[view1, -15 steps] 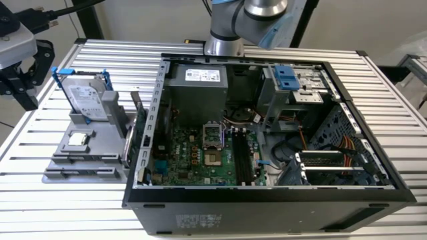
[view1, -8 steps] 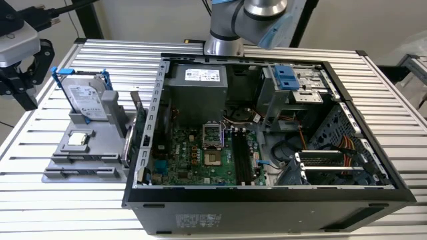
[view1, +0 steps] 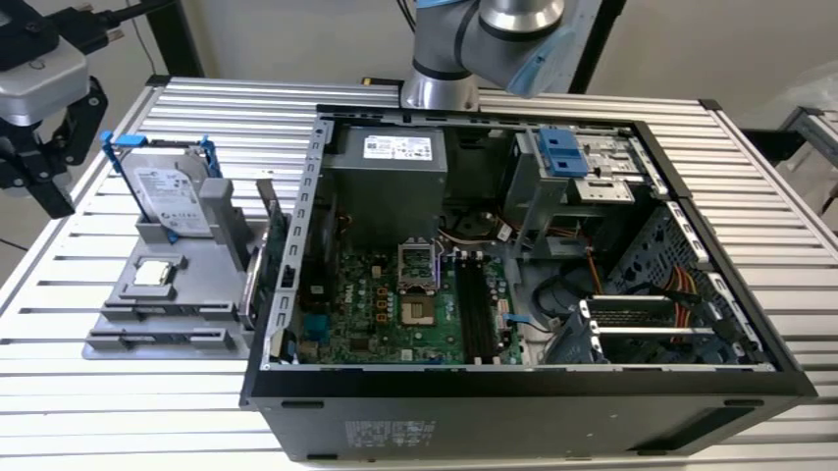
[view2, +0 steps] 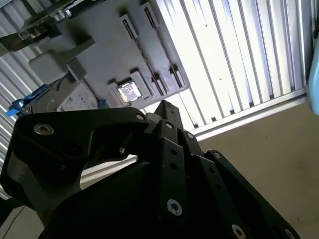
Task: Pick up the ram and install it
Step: 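Pick up the ram and move it above insertion slot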
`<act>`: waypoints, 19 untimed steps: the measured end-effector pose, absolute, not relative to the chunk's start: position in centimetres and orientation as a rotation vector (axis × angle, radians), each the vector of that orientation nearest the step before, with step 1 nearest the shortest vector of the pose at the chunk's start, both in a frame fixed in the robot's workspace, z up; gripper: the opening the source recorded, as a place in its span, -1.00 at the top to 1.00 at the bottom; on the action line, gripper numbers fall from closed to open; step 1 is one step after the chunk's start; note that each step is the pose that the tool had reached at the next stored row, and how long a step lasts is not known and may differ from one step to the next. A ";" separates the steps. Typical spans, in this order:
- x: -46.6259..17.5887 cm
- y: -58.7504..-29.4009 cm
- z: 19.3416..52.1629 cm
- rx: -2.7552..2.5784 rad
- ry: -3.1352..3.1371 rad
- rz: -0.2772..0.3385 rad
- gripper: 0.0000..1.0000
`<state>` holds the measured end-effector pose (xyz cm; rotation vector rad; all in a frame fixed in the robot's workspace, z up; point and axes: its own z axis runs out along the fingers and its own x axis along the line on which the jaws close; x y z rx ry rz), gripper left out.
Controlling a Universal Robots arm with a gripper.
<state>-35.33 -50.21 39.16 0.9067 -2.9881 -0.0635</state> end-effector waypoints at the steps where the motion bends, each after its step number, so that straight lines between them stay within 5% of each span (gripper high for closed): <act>1: -35.3 -50.2 39.2 0.922 -2.984 -0.063 1.00; 19: -35.3 -50.2 39.2 1.115 -2.914 -0.062 1.00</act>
